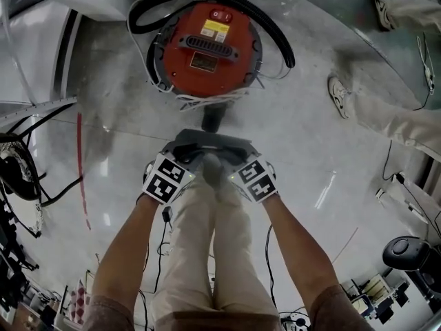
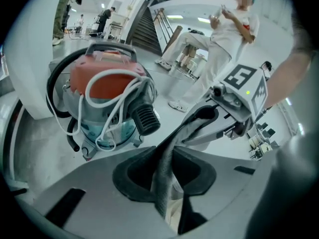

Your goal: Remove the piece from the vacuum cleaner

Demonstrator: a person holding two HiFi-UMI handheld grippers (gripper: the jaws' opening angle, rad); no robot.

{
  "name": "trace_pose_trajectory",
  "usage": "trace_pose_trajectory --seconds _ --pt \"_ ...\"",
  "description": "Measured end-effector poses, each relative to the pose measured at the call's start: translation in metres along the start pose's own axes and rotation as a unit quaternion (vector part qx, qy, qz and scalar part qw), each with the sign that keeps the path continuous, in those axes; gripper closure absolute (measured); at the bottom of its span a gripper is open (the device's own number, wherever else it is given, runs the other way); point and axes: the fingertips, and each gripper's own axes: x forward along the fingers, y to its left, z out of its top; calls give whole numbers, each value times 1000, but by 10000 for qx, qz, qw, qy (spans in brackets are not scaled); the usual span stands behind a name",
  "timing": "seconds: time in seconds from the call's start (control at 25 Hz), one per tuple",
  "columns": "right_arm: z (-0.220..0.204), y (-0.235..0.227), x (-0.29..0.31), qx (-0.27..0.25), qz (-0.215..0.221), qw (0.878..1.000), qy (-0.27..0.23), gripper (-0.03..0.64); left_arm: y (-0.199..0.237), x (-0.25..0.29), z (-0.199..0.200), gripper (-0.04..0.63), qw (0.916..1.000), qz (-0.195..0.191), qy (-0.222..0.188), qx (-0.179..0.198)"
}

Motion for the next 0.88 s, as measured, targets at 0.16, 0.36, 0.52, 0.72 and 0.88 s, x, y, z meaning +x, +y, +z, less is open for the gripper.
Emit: trace_pose_trajectory --seconds 0.16,0.36,0.52,0.72,0.88 --pt "24 9 -36 92 -19 9998 -193 557 -17 -27 26 514 9999 20 -94 41" --pt "63 25 -101 214 -59 9983 -542 557 -49 -82 77 515 9992 98 -313 225" --pt "104 38 -161 6 -55 9970 -778 554 -74 -136 125 517 9972 246 -550 439" --pt "161 67 -243 -145 -30 9921 -1247 554 -113 -213 182 518 9932 436 -867 640" --pt "203 86 -303 -219 -78 9858 -1662 554 -139 -267 227 518 9878 592 -1100 929"
